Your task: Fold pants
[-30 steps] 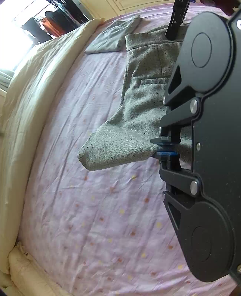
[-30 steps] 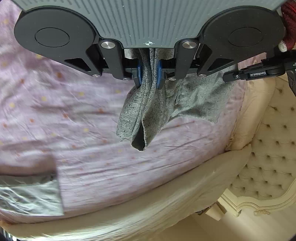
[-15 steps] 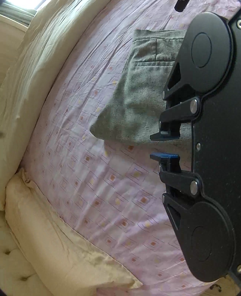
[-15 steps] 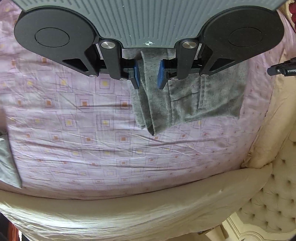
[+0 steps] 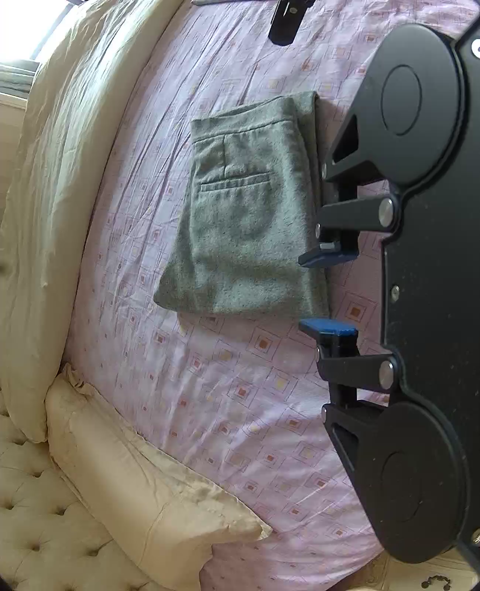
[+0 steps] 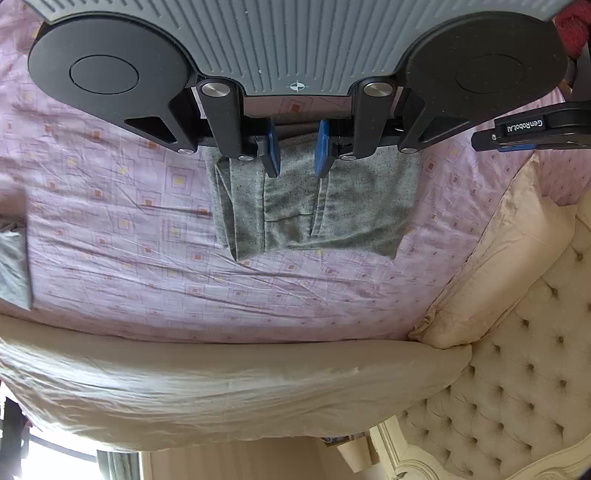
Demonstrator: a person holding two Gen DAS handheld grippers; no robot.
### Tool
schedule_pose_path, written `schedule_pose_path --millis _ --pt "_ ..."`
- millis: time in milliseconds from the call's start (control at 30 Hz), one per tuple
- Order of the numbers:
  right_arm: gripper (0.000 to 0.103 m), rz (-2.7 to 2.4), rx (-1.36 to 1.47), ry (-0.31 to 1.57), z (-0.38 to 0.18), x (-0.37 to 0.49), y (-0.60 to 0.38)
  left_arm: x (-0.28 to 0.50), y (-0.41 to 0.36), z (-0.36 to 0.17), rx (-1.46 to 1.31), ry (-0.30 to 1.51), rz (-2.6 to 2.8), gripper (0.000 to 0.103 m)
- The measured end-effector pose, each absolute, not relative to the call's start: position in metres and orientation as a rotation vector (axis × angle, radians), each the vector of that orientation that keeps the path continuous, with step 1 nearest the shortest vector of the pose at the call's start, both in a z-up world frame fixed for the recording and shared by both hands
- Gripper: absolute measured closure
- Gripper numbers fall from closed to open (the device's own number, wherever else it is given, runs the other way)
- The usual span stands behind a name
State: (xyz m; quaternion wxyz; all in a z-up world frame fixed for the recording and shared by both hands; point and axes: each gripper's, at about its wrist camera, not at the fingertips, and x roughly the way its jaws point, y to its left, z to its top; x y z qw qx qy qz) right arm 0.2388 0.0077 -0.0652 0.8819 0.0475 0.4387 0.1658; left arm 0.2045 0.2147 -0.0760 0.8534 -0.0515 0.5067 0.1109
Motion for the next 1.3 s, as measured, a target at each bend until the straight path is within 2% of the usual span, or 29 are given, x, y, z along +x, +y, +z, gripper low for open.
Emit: schedule_pose_path --millis 33,100,167,500,1300 --pt "0.082 0.352 0.094 0.909 -0.062 0.233 0.009 0.199 0.210 -0.072 -0.106 1.064 0.233 0.061" --pt "0.082 0.363 0.096 0.901 -0.057 0.225 0.009 0.191 0.201 -0.065 -0.103 1.059 0.234 0.051" --pt "0.082 0.373 0.097 0.891 -0.054 0.217 0.009 0.183 0.193 -0.059 -0.088 1.042 0.229 0.049" --pt "0.082 0.375 0.109 0.868 -0.045 0.197 0.003 0.163 0.175 -0.044 -0.063 1.011 0.227 0.049" --pt "0.082 0.378 0.096 0.867 -0.042 0.187 0.000 0.154 0.165 -0.047 -0.059 1.022 0.234 0.049"
